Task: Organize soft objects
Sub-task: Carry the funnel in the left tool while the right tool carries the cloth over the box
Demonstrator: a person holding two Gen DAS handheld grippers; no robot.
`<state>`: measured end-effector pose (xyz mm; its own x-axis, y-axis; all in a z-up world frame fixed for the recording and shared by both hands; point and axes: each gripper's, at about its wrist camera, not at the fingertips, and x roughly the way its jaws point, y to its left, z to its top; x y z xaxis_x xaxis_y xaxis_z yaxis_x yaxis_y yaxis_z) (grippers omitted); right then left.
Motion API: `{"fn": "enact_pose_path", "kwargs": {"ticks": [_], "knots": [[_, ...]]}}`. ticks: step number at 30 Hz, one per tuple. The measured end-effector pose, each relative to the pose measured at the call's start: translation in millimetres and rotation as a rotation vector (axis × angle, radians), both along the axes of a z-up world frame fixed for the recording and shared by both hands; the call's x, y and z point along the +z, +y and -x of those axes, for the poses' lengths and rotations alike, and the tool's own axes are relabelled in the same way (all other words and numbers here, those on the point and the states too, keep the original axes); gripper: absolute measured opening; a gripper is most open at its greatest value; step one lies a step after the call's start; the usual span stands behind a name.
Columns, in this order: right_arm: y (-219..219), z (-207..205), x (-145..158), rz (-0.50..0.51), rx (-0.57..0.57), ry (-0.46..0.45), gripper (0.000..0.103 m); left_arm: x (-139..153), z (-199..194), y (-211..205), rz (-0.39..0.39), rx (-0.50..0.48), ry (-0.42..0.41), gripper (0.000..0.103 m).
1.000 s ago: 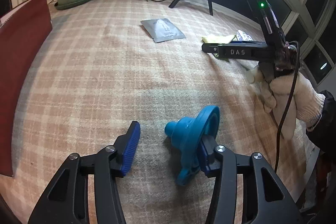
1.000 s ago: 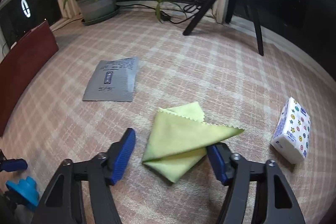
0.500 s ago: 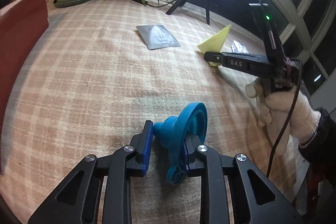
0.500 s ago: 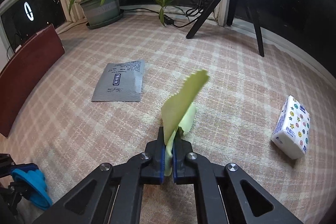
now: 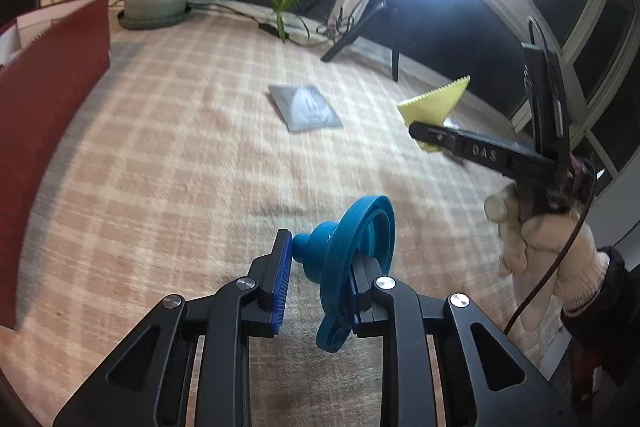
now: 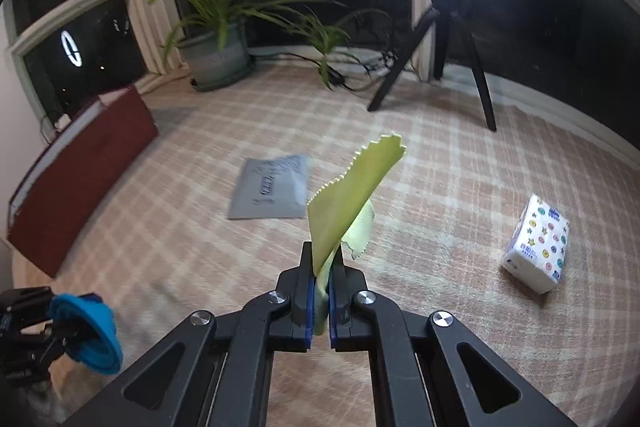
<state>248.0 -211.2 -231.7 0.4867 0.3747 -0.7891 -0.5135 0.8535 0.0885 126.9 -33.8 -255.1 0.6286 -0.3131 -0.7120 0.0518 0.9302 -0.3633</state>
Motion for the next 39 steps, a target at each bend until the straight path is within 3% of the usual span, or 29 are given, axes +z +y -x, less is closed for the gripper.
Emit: {"fn": "enact_pose_path", "kwargs": {"ticks": [10,23,29,39], "knots": [[46,30,60,-0.076,0.115,-0.071,0.005,56,19,40,0.010,0.059,-0.097,0.022],[170,55,117,-0.163,0.319,-0.123,0.005,103,58,139,-0.025,0.229,-0.163,0.022],[245,63,122,-0.154,0.414,-0.111,0.005,106,70,187,-0.052,0.311,-0.158,0.022],[356,45,85,-0.140,0.487,0.091,0.005,95,65,244,-0.097,0.366,-0.123,0.022]]}}
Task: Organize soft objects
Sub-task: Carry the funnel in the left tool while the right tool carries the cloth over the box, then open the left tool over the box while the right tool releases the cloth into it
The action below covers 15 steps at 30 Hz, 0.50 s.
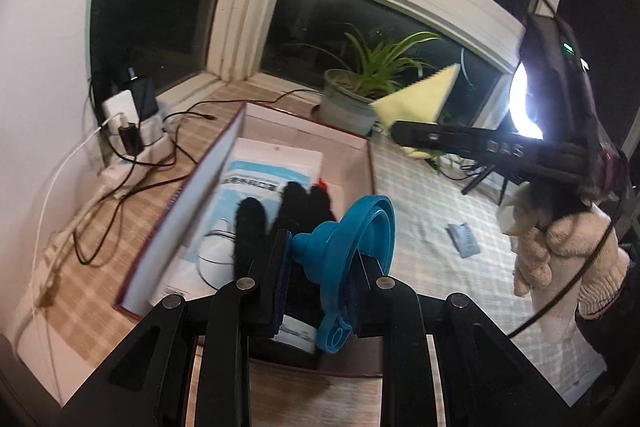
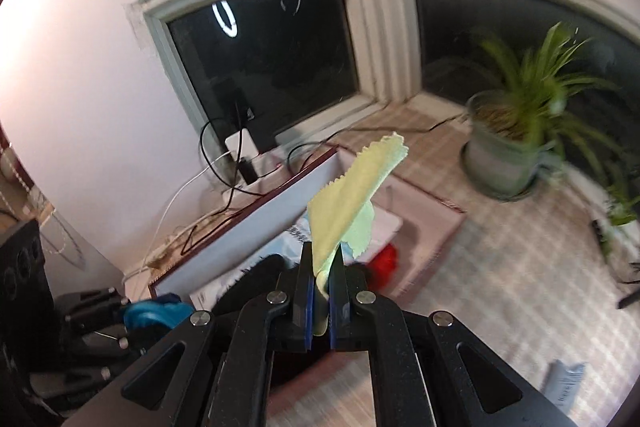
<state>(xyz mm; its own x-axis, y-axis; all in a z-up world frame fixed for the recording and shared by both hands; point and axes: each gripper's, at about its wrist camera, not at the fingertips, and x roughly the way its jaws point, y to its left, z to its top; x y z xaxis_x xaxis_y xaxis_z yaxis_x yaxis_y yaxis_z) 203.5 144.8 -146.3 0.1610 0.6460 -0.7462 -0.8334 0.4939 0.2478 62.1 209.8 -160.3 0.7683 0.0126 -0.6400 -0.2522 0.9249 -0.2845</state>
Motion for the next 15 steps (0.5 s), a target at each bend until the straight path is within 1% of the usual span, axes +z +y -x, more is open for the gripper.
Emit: {"fn": "enact_pose_path", "kwargs": {"ticks": [6,10,11,14,15], "knots": [[38,-27,-32,0.062,-0.031,0.108,0.005,-9,-12,15,0.004,0.000,0.030,0.022],[53,-39,-45,0.106,-0.040,0.156,0.006,-14,-19,20,-0.002,-0.005,0.046,0.022],[57,-43,-50,0.114,-0.044,0.181,0.006,-15,-21,22,-0.004,-0.003,0.048,0.022],[61,-53,-55,0.120,-0.067,0.214,0.008,-16,-24,24,-0.010,-0.007,0.055,0.023],[64,-55,-56,0.122,-0.071,0.223,0.013,-16,-25,24,-0.013,-0.008,0.057,0.023]]}}
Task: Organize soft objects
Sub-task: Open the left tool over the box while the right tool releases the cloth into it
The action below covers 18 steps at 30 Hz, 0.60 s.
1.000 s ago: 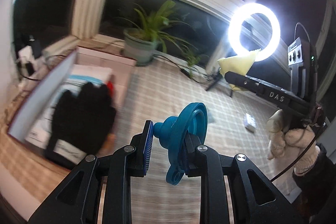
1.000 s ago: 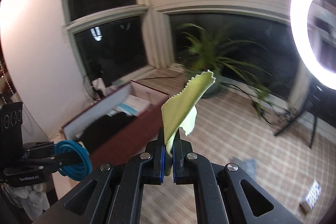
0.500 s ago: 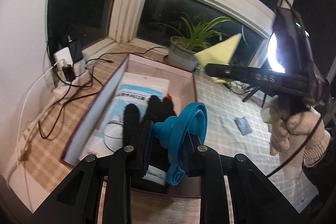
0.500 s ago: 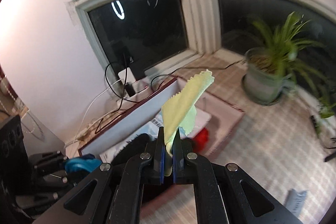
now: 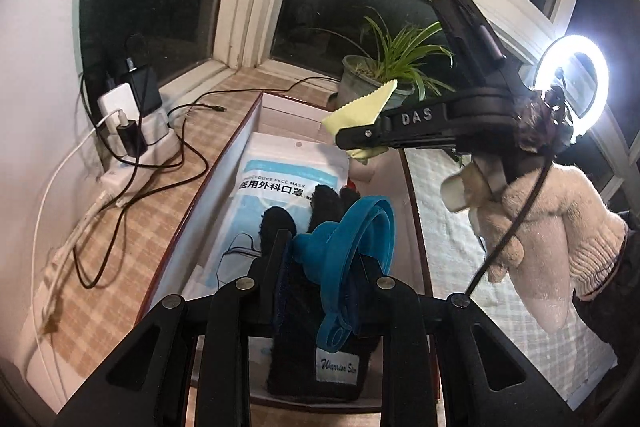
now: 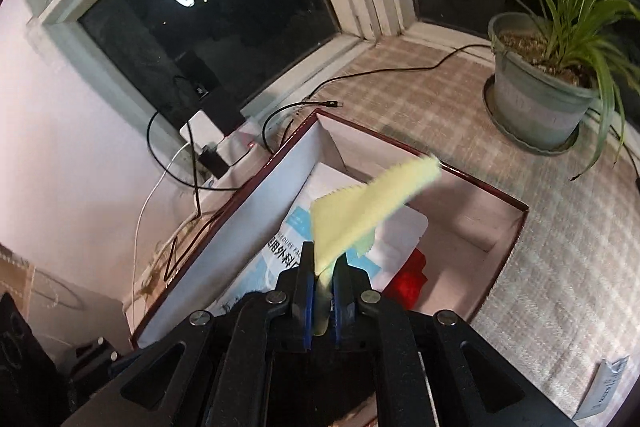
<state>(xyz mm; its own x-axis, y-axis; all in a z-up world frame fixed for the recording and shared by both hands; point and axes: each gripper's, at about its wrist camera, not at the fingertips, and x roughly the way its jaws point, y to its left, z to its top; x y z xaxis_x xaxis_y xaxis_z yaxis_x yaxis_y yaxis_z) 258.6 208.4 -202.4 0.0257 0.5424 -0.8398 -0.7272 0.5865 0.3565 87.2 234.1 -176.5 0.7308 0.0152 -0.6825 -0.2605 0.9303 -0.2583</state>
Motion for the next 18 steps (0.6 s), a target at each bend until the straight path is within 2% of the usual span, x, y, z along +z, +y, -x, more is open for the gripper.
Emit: {"fn": "enact_pose_path", "kwargs": {"ticks": [1,2,3,4,5,6,18], "knots": [[1,-2,-1,0.002,-0.007,0.008,0.028,0,-1,1,-0.003,-0.001,0.002,0.023],[2,-4,-1,0.004,-0.018,0.012,0.037,0,-2,1,-0.005,-0.003,0.003,0.024],[2,-5,0,0.002,-0.026,0.012,0.053,0,-3,1,-0.007,-0.002,0.003,0.035],[1,-7,2,-0.010,-0.032,0.006,0.056,0,-3,2,-0.006,-0.002,0.005,0.041],[0,-7,4,-0.015,-0.033,0.002,0.056,0,-4,2,-0.010,0.003,0.011,0.055],[0,-8,5,-0.015,-0.034,-0.002,0.056,1,-4,3,-0.015,0.011,0.012,0.063],[-33,-6,22,-0.063,-0.074,-0.014,0.057,14,6,3,-0.017,0.045,-0.024,0.063]]}}
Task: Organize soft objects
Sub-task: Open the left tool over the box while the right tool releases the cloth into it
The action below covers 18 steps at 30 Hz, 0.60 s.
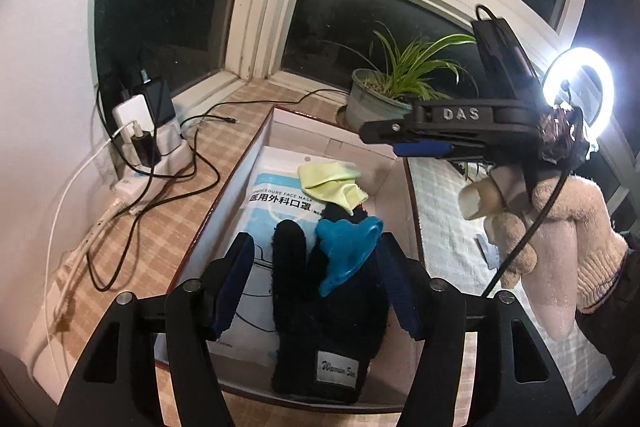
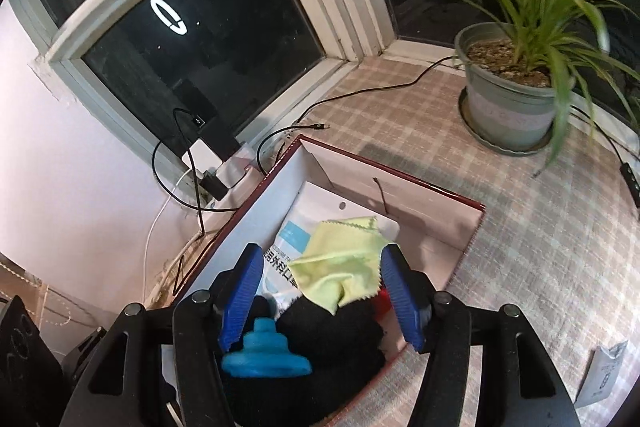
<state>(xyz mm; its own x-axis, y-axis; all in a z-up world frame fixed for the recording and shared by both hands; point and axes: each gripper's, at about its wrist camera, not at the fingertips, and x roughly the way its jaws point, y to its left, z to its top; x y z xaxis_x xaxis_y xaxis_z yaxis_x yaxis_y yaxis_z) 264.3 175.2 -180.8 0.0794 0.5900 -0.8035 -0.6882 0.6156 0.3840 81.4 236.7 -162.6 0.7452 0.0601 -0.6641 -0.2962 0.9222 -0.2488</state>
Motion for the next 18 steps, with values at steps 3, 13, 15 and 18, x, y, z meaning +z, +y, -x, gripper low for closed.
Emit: {"fn": "enact_pose_path", "kwargs": {"ticks": [3,13,15,18], "knots": [[-16,0,5,-0.019,-0.022,0.006,0.057,3,3,-2,0.001,0.004,-0.006,0.063],[-88,11,24,-0.070,-0.119,-0.036,0.057,16,13,-24,0.017,-0.007,-0.047,0.063],[-105,13,26,-0.073,-0.139,-0.044,0.057,18,14,-31,0.016,-0.014,-0.052,0.063],[-134,16,30,-0.071,-0.172,-0.060,0.057,21,13,-43,0.024,-0.030,-0.061,0.063]]}}
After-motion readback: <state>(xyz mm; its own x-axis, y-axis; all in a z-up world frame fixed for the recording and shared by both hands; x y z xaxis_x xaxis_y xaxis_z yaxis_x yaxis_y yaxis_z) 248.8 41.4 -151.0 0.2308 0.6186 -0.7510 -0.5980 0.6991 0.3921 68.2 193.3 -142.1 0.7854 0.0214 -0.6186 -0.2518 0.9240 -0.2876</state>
